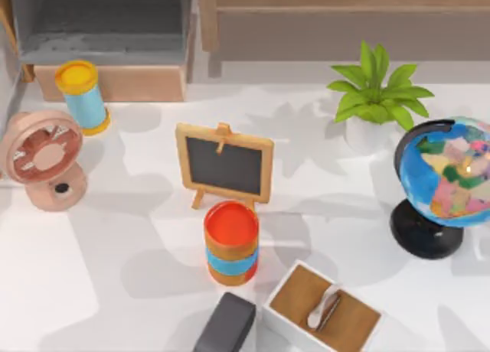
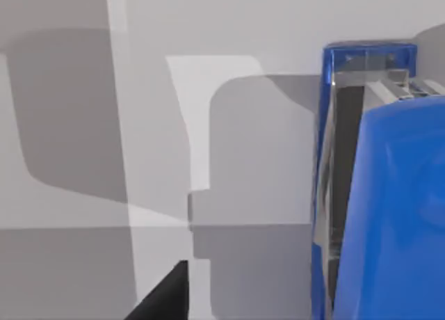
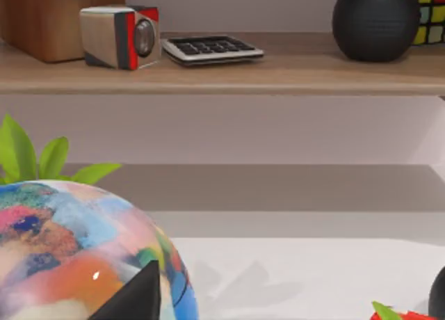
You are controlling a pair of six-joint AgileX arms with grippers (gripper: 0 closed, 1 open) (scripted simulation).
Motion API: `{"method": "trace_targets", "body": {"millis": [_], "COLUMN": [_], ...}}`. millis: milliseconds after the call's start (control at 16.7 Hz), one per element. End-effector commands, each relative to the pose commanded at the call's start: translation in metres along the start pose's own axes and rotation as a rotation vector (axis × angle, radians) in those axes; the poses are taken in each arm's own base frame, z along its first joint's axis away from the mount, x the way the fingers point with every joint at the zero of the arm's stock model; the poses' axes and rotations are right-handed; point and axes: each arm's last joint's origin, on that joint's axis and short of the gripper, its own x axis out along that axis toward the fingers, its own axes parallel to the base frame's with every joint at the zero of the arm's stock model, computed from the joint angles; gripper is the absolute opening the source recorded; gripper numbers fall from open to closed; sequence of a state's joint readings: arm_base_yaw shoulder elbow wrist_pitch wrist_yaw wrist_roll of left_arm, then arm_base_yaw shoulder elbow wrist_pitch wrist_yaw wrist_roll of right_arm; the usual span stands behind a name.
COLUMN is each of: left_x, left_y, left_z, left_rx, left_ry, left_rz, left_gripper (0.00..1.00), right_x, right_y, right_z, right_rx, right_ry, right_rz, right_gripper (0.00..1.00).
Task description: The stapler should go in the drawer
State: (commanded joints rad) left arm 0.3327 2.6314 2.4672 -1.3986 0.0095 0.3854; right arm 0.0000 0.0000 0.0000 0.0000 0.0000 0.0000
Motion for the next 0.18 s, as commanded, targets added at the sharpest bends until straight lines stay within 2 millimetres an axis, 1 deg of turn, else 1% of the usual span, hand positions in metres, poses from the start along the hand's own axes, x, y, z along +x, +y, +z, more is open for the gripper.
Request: {"method": "trace_targets", "body": {"millis": [180], "left_x": [0.0], "left_y": [0.0], "left_z": [0.0], "left_rx": [0.0], "left_ry": [0.0], "left_rz": [0.0], "left_gripper": [1.0], "right_x": [0.0], "right_y": [0.0], "right_z": [0.0], "right_rx": [0.0], "right_ry": [0.0], "right_rz": [0.0], "right_gripper": [1.0]}}
